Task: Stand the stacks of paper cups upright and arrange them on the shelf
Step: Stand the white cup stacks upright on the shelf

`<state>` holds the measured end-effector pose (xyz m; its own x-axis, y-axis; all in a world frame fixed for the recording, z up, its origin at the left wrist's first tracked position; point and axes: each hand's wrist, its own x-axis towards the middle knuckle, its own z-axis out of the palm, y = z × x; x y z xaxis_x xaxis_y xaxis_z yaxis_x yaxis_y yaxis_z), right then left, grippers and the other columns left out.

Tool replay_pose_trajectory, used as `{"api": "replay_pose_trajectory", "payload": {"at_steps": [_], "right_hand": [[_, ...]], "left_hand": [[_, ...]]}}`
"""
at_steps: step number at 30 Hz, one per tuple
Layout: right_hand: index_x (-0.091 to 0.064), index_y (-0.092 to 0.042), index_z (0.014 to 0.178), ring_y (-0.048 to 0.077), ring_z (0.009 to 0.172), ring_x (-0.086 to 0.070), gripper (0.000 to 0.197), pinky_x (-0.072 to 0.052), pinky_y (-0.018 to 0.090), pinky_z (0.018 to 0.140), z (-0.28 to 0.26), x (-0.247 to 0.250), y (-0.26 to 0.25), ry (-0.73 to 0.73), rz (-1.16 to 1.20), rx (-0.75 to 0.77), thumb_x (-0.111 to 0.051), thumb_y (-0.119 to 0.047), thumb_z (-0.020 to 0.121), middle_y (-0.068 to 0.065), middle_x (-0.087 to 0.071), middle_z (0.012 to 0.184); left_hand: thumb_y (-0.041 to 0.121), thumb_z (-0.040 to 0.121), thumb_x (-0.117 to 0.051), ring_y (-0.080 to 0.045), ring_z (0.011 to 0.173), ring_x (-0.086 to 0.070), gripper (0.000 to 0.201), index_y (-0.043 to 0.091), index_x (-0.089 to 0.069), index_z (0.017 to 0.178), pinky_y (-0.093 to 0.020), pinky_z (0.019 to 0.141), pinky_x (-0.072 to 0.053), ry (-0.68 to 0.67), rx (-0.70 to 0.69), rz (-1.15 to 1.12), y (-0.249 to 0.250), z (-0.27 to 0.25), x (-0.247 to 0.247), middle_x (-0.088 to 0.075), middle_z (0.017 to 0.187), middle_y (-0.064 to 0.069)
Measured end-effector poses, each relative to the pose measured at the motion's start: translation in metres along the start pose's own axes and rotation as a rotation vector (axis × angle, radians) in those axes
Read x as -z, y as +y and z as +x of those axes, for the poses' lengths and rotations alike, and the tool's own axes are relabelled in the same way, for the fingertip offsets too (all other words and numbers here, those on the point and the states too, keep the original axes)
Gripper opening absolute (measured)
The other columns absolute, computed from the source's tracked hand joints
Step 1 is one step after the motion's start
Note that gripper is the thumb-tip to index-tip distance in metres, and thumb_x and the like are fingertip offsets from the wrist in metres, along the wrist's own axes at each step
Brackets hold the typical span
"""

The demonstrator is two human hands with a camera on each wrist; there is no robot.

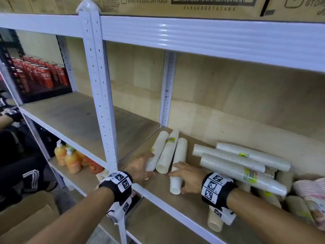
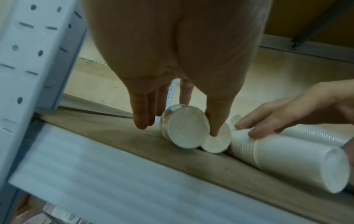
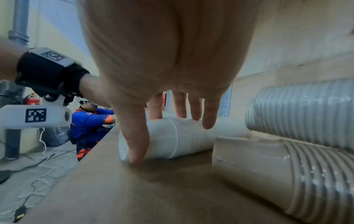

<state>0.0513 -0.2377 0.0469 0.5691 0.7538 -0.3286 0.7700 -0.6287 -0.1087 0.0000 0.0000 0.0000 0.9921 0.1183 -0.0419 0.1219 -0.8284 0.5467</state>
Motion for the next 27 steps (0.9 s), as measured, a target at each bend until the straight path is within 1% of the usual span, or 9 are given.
{"api": "replay_pose_trajectory", "payload": {"at_steps": [4, 9, 13, 16, 17, 20, 24, 25, 27], "right_hand": [[-0.04, -0.031, 0.146, 0.027, 0.143, -0.018, 0.07, -0.034, 0.045, 0.111, 0.005, -0.004, -0.005, 0.043, -0.178, 0.075, -0.07, -0.025, 0.082, 0.008, -0.021, 0.155], [-0.052, -0.026, 0.132, 0.027, 0.136, -0.026, 0.051, -0.043, 0.046, 0.102, 0.011, -0.008, -0.008, 0.078, -0.252, 0.099, -0.064, -0.018, 0.083, 0.006, -0.031, 0.145], [-0.053, -0.023, 0.13, 0.024, 0.133, -0.031, 0.049, -0.044, 0.046, 0.101, 0.009, -0.003, -0.008, 0.088, -0.191, 0.126, -0.065, -0.022, 0.082, 0.006, -0.036, 0.14], [-0.054, -0.02, 0.125, 0.022, 0.126, -0.041, 0.045, -0.044, 0.046, 0.099, 0.004, 0.009, -0.007, 0.149, -0.099, 0.158, -0.064, -0.024, 0.081, 0.003, -0.044, 0.13], [-0.055, -0.019, 0.123, 0.02, 0.122, -0.044, 0.043, -0.044, 0.044, 0.098, 0.003, 0.015, -0.007, 0.187, -0.071, 0.175, -0.064, -0.024, 0.081, 0.001, -0.047, 0.126], [-0.053, -0.022, 0.12, 0.014, 0.113, -0.05, 0.041, -0.044, 0.036, 0.096, -0.004, 0.04, -0.009, 0.287, 0.033, 0.171, -0.064, -0.024, 0.081, -0.004, -0.054, 0.121], [-0.05, -0.032, 0.102, 0.016, 0.09, -0.06, 0.03, -0.053, 0.042, 0.079, -0.01, 0.076, -0.005, 0.429, 0.153, 0.101, -0.062, -0.026, 0.075, -0.008, -0.06, 0.101], [-0.051, -0.032, 0.103, 0.017, 0.088, -0.061, 0.03, -0.054, 0.041, 0.077, -0.012, 0.085, -0.004, 0.466, 0.169, 0.078, -0.063, -0.027, 0.076, -0.008, -0.062, 0.099], [-0.054, -0.028, 0.107, 0.018, 0.087, -0.063, 0.032, -0.055, 0.039, 0.077, -0.016, 0.105, -0.001, 0.549, 0.212, 0.037, -0.065, -0.025, 0.078, -0.005, -0.065, 0.098]], "left_hand": [[0.043, 0.078, -0.072, -0.022, 0.118, -0.052, 0.082, 0.036, -0.028, 0.146, -0.032, 0.092, -0.046, -0.016, 0.048, 0.023, 0.003, -0.005, -0.001, -0.045, 0.138, -0.001], [0.033, 0.081, -0.07, -0.025, 0.12, -0.052, 0.08, 0.031, -0.028, 0.148, -0.034, 0.095, -0.047, 0.0, 0.073, 0.048, 0.012, -0.008, 0.003, -0.046, 0.138, -0.004], [0.023, 0.082, -0.069, -0.026, 0.123, -0.053, 0.076, 0.027, -0.031, 0.148, -0.033, 0.097, -0.047, 0.003, 0.081, 0.081, 0.019, -0.008, 0.013, -0.044, 0.142, -0.007], [0.027, 0.081, -0.069, -0.025, 0.119, -0.056, 0.073, 0.029, -0.035, 0.146, -0.035, 0.098, -0.048, 0.025, 0.082, 0.086, 0.024, -0.006, 0.028, -0.05, 0.139, -0.007], [0.028, 0.08, -0.069, -0.025, 0.117, -0.058, 0.072, 0.028, -0.037, 0.145, -0.036, 0.096, -0.049, 0.038, 0.087, 0.092, 0.026, -0.004, 0.034, -0.054, 0.135, -0.007], [0.027, 0.08, -0.069, -0.026, 0.108, -0.063, 0.066, 0.025, -0.045, 0.141, -0.035, 0.09, -0.053, 0.1, 0.085, 0.111, 0.038, 0.0, 0.054, -0.062, 0.126, -0.01], [0.022, 0.082, -0.067, -0.028, 0.098, -0.067, 0.056, 0.017, -0.054, 0.136, -0.031, 0.077, -0.054, 0.193, 0.055, 0.108, 0.059, 0.008, 0.079, -0.067, 0.117, -0.014], [0.021, 0.081, -0.067, -0.028, 0.094, -0.067, 0.054, 0.016, -0.056, 0.134, -0.03, 0.073, -0.052, 0.218, 0.048, 0.103, 0.065, 0.011, 0.085, -0.069, 0.113, -0.014], [0.018, 0.079, -0.066, -0.028, 0.094, -0.067, 0.052, 0.016, -0.06, 0.13, -0.026, 0.071, -0.049, 0.27, 0.013, 0.089, 0.075, 0.016, 0.095, -0.07, 0.108, -0.012]]}}
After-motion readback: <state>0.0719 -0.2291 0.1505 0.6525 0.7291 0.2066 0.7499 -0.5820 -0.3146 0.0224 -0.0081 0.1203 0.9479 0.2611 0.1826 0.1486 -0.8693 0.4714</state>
